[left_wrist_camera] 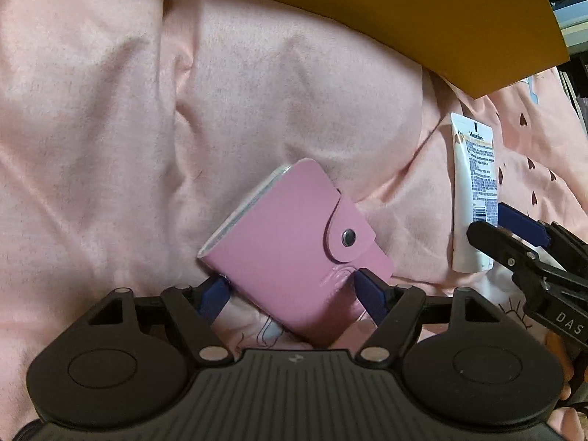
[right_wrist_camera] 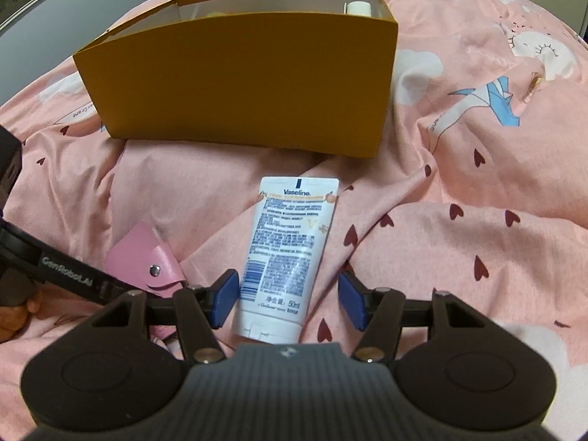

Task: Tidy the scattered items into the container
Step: 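Grasp the pink card wallet with the left tool while the right tool approaches the Vaseline tube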

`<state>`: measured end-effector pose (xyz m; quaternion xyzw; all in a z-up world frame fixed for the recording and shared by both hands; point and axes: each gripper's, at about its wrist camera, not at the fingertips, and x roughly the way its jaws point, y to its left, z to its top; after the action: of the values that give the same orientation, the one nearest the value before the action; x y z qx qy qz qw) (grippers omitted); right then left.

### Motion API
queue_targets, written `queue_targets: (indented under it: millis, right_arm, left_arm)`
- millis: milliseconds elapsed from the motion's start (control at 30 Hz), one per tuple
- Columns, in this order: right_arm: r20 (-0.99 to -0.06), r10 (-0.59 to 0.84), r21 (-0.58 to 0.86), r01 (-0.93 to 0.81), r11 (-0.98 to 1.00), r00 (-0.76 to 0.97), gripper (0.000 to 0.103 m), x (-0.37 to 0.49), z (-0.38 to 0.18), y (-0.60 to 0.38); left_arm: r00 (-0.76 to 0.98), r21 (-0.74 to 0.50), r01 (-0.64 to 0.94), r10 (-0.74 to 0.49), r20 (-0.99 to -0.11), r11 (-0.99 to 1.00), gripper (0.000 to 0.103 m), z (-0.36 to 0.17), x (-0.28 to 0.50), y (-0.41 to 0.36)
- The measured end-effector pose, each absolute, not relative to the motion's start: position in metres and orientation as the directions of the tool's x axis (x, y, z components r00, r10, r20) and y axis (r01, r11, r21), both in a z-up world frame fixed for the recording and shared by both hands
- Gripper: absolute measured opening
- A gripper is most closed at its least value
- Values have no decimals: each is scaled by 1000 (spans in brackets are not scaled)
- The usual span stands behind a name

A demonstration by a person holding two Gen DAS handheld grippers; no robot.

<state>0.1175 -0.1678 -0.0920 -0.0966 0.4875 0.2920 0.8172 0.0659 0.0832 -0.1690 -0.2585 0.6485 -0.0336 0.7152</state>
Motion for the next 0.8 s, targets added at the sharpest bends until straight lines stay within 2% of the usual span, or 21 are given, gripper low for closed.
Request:
queue_targets:
  millis: [100,267,367,533,600,667,800]
  right_arm:
    - [-851,387,132,-568,812,356,63,118,-93,-168]
    - [-852,387,133,-569,812,353,63,117,-95,-168]
    - [-851,391,137,-568,811,352,63,118,-95,-168]
    - [-845,412,172,-556,813,341,62,121,-95,-172]
    - [-843,422,192,-546,815,333,56,123,-94,-174]
    - [-841,429,207,-538,817,328,54,125,-95,-175]
    - [-838,444,242,-512,824,318,51,129,-95,-177]
  left_arm:
    - [191,-407,-277,-366,-911,870,77,-163,61,83]
    - [304,-396,-232,-320,-897,889,51,-139,51,81]
    - [368,-395,-190,-307,-877,899,42,-125,50,78]
    - [437,-395,-112,-311,-844,912,42,-108,55,66]
    - [455,-394,-92,-313,-833,914,42,-103,56,60]
    - [468,-389,-88,-307,-829,917,46,-100,53,56]
    - [476,-363,-54,-296,-828,930,47,-98,52,43]
